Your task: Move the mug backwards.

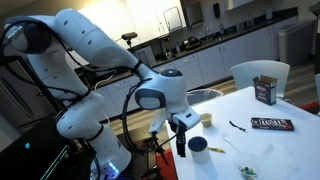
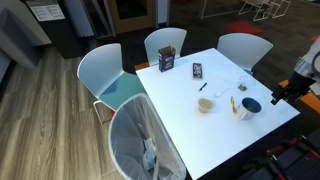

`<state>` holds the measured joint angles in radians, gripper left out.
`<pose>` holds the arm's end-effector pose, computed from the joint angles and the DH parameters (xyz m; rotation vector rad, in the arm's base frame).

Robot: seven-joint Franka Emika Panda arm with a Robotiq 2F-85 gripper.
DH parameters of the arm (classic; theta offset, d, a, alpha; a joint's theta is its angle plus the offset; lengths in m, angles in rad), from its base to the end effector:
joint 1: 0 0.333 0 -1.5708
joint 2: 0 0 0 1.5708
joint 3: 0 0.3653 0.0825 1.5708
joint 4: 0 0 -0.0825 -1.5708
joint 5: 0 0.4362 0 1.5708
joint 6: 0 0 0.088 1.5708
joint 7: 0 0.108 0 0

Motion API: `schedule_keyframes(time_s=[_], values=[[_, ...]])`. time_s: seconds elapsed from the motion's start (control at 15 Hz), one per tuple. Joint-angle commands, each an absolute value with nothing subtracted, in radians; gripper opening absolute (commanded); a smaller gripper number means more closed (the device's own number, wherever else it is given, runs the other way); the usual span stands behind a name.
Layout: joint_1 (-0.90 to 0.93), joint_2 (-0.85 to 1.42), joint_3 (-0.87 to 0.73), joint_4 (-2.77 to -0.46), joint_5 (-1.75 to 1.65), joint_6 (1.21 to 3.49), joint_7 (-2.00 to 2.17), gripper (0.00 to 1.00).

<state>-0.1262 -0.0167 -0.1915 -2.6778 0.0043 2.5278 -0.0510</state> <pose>0.4029 -0.1322 0.2321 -3.0769 0.4181 0.2027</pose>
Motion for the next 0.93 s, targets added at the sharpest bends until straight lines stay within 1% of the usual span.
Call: schedule_keyframes(time_s=[0.0, 0.27, 0.53, 0.87], values=[[-0.135, 0.042, -0.175, -2.709, 0.024, 2.672, -0.032, 1.00], [-0.137, 0.116, -0.161, -2.709, 0.100, 2.775, -0.052, 1.00], [-0.138, 0.162, -0.122, -2.702, 0.180, 2.822, -0.053, 1.00], [-0.122, 0.224, -0.108, -2.691, 0.163, 2.916, 0.009, 1.00]])
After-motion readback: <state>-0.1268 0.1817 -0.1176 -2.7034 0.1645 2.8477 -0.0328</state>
